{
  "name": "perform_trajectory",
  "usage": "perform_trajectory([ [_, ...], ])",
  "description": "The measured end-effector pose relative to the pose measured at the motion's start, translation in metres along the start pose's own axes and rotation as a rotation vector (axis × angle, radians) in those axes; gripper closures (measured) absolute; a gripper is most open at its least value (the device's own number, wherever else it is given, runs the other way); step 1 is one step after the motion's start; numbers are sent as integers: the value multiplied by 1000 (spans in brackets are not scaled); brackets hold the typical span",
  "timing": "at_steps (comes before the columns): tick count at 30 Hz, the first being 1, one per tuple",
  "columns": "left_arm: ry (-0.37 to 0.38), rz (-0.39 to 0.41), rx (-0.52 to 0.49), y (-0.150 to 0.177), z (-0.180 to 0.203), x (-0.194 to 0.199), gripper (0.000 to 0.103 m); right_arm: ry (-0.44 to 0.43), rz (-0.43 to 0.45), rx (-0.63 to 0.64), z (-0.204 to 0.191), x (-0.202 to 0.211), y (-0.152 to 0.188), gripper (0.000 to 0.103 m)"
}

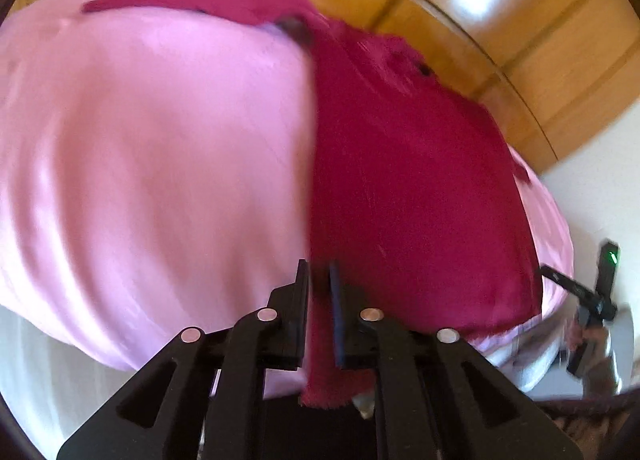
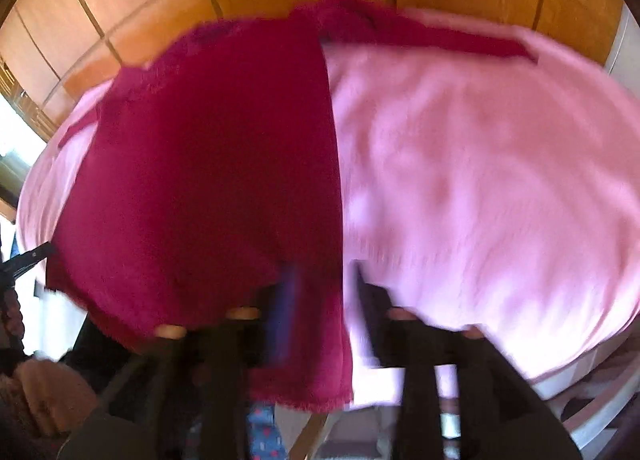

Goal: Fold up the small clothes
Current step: 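Lift the sweater with both tools and shake it out flat onto the bed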

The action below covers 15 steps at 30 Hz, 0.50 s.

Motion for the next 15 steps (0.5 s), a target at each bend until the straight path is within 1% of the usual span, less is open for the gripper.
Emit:
perform_trajectory([
  [2,-60,64,55,-20,-22,8,64,-32,43,24,-21,-1,-15,40],
  [3,-79,82,72,-28,-30,13,59,-57,54,30,-34,-5,-22,37],
  [4,-112,111,105,-40,-43,15,55,-99,61,39,-55,-15,-28,33],
  [6,-160,163,200,-68,-73,21,55,-158,68,71,-88,-30,-35,32],
  [7,-173,177,233,-76,-82,22,55,-193,69,89,-112,-42,-40,32],
  [8,-194,195,274,-87,-96,23,55,-222,65,97,-127,-50,-42,32],
  [9,-224,217,312,-100,-112,26,55,-263,56,111,-152,-62,-44,32],
  [12,-263,270,396,-129,-150,32,55,-322,60,157,-199,-84,-46,31],
  [15,-298,321,468,-166,-187,33,55,-368,54,190,-234,-98,-42,31],
])
Point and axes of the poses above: each gripper's, at about its wrist camera, not at the fingertips, and x roughly against the way its jaws point, z to its right, y to its underside, the point moved 9 cm from there along -x, roughly the way its jaws point, and after that the axes turned 5 degrees about z, right-handed, at the moved point
